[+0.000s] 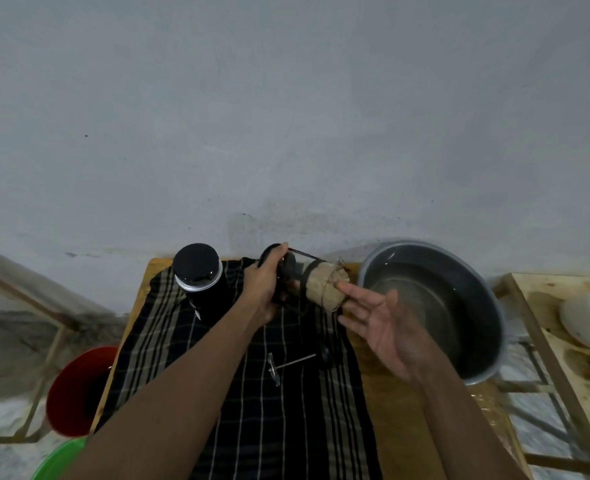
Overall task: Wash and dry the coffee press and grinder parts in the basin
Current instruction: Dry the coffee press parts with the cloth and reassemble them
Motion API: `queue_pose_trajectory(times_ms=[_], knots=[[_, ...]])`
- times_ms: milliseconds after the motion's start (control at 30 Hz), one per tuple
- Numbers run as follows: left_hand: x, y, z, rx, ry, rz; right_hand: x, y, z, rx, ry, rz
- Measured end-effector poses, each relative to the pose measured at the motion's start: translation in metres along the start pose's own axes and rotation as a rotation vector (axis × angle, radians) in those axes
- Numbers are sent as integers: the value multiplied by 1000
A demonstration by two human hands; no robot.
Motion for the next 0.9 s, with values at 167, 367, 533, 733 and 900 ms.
queue_pose_trajectory(times_ms=[167, 367, 533, 733, 900], knots=[[-4, -3, 15, -19, 104, 23, -6, 8, 12, 224, -699, -174], [11, -2, 13, -40, 31, -72, 30, 1, -27, 98, 106, -290], [1, -5, 19, -25, -4, -53, 34, -2, -10, 159, 146, -532], [14, -5, 11, -45, 102, -44, 66, -18, 54, 321, -39, -657], [-21, -21, 2, -206, 288, 86, 5, 8, 48, 301, -856, -375]])
Point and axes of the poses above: each hand's wrist, its own y-axis towards the middle knuckle, its own x-axis out of the back of the hand, z = x × y, the point moved 10 cm from there along y, towards the middle knuckle
